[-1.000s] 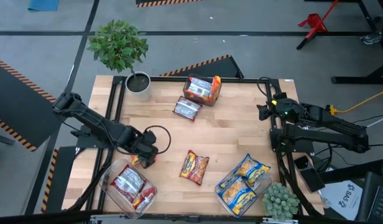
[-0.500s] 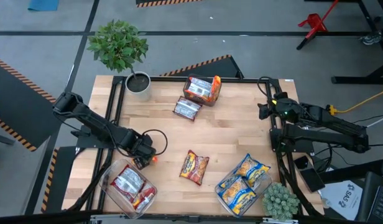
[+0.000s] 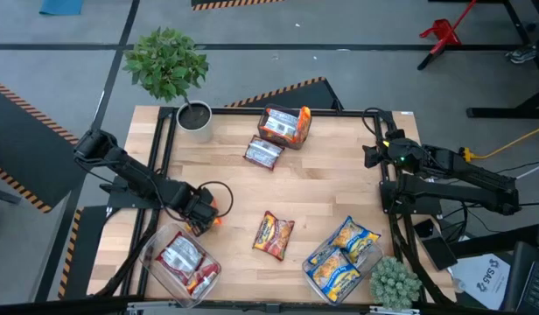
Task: Sort Maruchan noodles
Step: Put the orange noodle pack into the black bin
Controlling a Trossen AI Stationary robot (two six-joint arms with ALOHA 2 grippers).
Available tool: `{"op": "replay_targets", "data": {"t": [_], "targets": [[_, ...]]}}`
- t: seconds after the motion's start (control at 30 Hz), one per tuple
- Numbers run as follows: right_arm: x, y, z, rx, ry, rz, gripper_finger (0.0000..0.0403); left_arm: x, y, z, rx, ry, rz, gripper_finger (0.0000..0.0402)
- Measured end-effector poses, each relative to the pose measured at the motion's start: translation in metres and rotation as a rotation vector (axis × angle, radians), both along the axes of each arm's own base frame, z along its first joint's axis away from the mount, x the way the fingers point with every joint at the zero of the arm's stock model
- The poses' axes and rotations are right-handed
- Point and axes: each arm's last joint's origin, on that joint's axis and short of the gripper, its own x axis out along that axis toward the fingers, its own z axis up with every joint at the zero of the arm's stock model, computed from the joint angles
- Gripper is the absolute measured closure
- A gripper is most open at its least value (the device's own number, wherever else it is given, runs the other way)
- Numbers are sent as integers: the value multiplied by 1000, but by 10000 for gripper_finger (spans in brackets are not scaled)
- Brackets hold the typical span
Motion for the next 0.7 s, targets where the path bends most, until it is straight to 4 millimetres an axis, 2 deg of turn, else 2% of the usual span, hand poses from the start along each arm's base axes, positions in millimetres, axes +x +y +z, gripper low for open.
{"op": "replay_targets", "data": {"t": [0.23,0.4,0.7], "targets": [[0,0,0,2,-1,2,123,5,4,1,-14,-28,36,387],[0,0,0,7,-2,8,123,14,9,6,7,-83,68,394],[0,0,0,7,-2,8,123,44,28,35,65,-256,157,399]]}}
